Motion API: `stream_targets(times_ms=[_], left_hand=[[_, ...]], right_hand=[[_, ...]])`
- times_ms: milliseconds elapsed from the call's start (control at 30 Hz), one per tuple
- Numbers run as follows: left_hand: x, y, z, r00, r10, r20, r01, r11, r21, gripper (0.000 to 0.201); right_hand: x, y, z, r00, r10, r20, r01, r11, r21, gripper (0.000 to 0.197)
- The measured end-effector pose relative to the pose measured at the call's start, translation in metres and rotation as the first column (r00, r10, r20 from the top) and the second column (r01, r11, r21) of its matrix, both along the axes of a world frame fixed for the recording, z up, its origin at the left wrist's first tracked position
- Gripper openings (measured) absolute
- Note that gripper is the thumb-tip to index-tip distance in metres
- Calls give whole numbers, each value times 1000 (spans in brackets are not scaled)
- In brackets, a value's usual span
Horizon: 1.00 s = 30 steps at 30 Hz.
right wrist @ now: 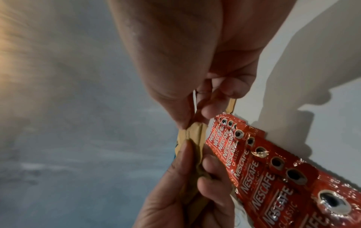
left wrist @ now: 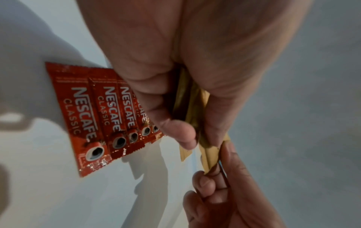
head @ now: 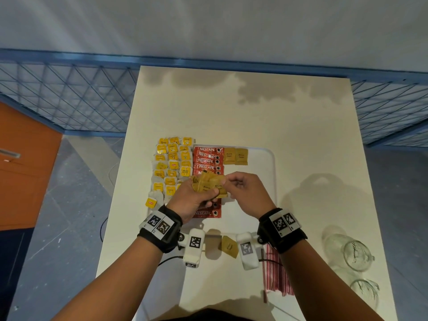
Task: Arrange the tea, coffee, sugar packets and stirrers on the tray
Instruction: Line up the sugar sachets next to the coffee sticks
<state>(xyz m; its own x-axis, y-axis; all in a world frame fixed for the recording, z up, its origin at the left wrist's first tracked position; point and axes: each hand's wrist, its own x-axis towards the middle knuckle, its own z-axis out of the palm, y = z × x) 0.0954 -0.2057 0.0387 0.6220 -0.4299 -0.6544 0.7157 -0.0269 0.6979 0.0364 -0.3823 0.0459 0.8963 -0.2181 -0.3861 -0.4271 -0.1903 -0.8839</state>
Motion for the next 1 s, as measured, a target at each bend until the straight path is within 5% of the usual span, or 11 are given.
stream_targets(times_ms=[367,700,1000], left_hand=[[2,-3,-3,998,46,-30,-47,998,-45,9],[9,6,-10,947,141,-288,-212,949,-233,37],[7,9,-20,941,145,-307,-224,944,-240,42]], right_hand=[[3,-2,-11,992,-101,-80,95,993,-77,10],[38,-33,-40,967,-156,-202,74,929,-364,13],[43,-23,-46,967,-138,-214,34,903,-429,27]])
